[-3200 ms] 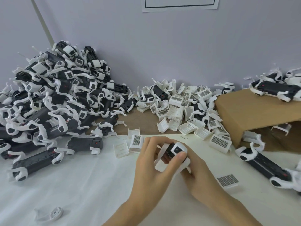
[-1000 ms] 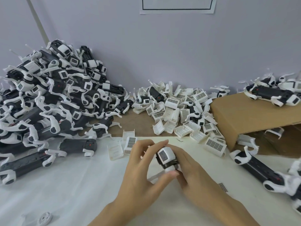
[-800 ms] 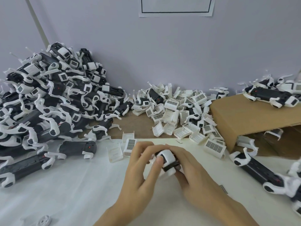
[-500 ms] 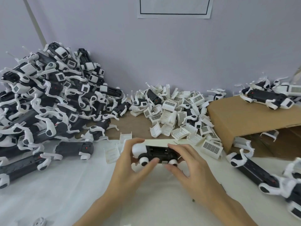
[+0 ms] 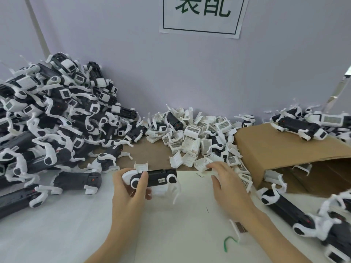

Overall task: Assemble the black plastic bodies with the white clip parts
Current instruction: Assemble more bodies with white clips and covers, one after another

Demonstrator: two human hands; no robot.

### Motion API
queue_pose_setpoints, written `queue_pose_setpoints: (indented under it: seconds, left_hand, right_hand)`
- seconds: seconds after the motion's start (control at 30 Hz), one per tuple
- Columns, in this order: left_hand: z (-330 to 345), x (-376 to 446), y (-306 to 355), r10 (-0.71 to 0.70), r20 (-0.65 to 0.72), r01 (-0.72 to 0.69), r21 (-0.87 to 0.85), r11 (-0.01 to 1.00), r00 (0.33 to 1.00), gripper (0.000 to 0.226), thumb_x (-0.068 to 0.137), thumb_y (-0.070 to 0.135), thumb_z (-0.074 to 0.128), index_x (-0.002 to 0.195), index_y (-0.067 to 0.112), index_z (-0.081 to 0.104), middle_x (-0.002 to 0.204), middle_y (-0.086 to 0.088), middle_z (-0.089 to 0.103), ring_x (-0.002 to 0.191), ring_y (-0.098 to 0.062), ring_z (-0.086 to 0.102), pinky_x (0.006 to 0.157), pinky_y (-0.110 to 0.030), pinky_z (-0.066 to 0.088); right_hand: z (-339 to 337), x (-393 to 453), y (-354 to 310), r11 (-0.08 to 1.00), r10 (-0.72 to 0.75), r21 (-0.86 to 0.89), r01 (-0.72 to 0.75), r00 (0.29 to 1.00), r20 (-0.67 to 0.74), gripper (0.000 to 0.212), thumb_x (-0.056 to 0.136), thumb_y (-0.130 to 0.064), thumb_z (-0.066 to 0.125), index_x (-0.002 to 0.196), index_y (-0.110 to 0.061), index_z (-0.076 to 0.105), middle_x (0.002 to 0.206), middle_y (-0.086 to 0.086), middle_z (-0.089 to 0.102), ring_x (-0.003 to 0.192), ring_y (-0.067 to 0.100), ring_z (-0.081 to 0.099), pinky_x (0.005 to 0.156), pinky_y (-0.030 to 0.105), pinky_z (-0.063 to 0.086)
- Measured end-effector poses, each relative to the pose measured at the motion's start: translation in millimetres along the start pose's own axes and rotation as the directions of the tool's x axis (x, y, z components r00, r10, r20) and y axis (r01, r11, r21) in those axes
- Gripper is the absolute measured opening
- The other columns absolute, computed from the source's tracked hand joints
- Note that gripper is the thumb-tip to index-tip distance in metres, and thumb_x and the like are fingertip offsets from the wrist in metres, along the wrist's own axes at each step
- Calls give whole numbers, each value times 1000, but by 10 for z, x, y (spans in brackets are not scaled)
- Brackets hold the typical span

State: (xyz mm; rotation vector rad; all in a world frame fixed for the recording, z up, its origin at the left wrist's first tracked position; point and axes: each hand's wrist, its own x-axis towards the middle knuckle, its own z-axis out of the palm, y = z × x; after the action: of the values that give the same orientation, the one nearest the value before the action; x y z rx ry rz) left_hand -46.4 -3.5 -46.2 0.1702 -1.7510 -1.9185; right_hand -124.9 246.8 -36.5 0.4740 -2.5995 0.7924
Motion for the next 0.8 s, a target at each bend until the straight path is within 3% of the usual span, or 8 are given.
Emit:
queue_pose_setpoints:
  seconds: [0.1,0.23,0.3,0.4,0.5,0.6,0.67,0.8]
  left_hand:
    - [9,-28,40,9,29,-9,0,1000,1000,25,89,49,72,104,34,58,83,1,69,67,-24,70,64,-27,54]
    - [9,-54,44,23,74,-26,37,999,997,37,78,59,72,103,34,60,80,0,70,67,-24,70,61,-25,56]
    - [12,-57,26,24,97,-30,56,998,995,31,82,51,74,104,34,60,77,0,69,66,-23,70,61,-25,57]
    - [17,-52,3,19,115,-27,63,998,993,27,85,43,73,105,31,61,78,0,69,66,-23,70,60,-27,57]
    - [17,-44,-9,5,111,-12,61,998,994,33,84,43,73,109,26,62,79,0,69,67,-24,70,60,-29,58]
    - [16,-41,-10,-26,94,21,54,998,995,37,81,45,74,113,28,62,84,-4,70,69,-25,71,61,-32,58]
    - [19,-41,-12,-39,91,34,51,998,995,37,81,45,74,113,29,62,87,-7,70,69,-26,71,61,-34,58]
    - [22,-44,-4,-42,86,37,59,998,995,37,81,45,74,112,29,63,87,-4,71,70,-28,72,61,-35,58]
  right_hand:
    - [116,273,70,971,-11,-235,41,991,130,47,101,0,54,144,-19,56,155,-3,46,145,20,42,115,33,36]
    - [144,439,77,948,-46,-306,86,990,136,14,95,-6,69,108,-11,71,126,4,64,124,27,58,103,35,41]
    - [104,431,54,963,-49,-261,69,995,85,8,95,-13,73,102,-11,72,130,3,64,120,26,61,101,37,45]
    - [-8,356,4,998,19,-60,-18,1000,6,10,97,-20,73,92,-22,64,130,-4,64,116,18,63,93,32,48]
    - [-96,187,-89,966,133,227,-124,991,-23,24,91,-28,79,84,-29,56,94,-17,69,98,3,65,83,20,48]
    - [-122,-10,-196,828,245,533,-177,968,-58,25,85,-35,85,95,-30,63,94,-18,73,91,6,69,80,15,52]
    - [-140,-100,-262,702,333,685,-197,940,-71,33,81,-44,83,101,-26,65,90,-9,77,84,11,74,75,15,54]
    - [-124,-206,-331,516,386,818,-253,922,42,47,82,-46,75,110,-18,51,90,6,80,76,24,75,71,24,58]
